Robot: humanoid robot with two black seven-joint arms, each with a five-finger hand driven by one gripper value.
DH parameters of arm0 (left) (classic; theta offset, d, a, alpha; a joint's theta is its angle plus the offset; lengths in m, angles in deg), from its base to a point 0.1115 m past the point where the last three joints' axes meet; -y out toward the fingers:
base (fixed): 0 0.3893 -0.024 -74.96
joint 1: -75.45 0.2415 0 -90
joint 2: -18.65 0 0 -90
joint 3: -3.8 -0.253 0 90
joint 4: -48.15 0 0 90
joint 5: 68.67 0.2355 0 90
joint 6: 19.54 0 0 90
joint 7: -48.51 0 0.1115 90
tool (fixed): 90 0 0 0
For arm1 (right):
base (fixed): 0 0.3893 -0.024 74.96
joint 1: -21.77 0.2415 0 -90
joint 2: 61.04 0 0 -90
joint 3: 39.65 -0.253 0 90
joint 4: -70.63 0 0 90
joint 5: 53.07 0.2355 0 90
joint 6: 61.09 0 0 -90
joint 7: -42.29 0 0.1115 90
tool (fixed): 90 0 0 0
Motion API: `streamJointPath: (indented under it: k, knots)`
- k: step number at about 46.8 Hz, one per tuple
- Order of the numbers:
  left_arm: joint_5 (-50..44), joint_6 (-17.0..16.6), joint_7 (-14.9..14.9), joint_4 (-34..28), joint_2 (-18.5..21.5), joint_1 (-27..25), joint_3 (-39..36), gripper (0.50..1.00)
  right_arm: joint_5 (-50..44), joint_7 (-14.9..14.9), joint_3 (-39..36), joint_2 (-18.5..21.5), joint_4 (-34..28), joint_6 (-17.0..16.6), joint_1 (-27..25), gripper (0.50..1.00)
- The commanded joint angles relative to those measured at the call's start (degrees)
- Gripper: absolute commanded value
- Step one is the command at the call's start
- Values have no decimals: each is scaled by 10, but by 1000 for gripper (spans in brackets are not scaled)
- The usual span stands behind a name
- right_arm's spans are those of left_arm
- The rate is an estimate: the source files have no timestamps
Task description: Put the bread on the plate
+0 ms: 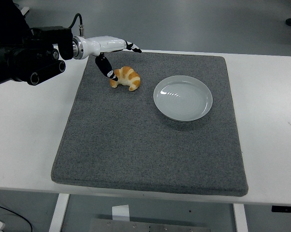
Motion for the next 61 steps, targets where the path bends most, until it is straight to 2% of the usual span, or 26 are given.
streamJointPath:
  k: [1,9,17,43,48,61]
  knots:
    - [10,-6,1,12,-5,5,-1,996,0,0,0,0,0,0,0,932]
    - [20,-23,1,36,-15,12,-1,986,0,0,0,0,0,0,0,932]
    - [31,-26,1,67,-34,26,0,986,0,0,0,0,0,0,0,932]
    - [26,-28,2,110,-70,59,3,981,0,0,0,0,0,-1,0,932]
    - [27,-39,2,115,-77,64,3,977,0,0,0,0,0,0,0,932]
    - [29,-40,3,126,-87,75,1,939,0,0,0,0,0,0,0,932]
